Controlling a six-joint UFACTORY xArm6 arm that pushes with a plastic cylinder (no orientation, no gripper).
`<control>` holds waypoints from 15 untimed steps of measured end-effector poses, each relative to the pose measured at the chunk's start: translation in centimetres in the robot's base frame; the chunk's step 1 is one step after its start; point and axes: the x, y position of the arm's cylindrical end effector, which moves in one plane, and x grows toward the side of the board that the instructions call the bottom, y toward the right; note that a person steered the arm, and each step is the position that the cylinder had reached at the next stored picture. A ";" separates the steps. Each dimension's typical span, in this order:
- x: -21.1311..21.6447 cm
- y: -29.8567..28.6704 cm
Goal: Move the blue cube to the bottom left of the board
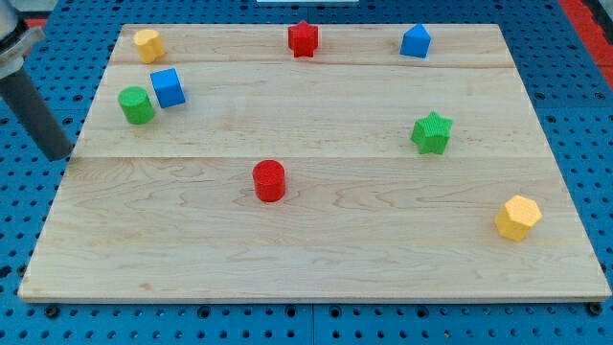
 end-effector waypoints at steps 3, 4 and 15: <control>0.0 -0.4; 0.0 -0.3; -2.9 16.1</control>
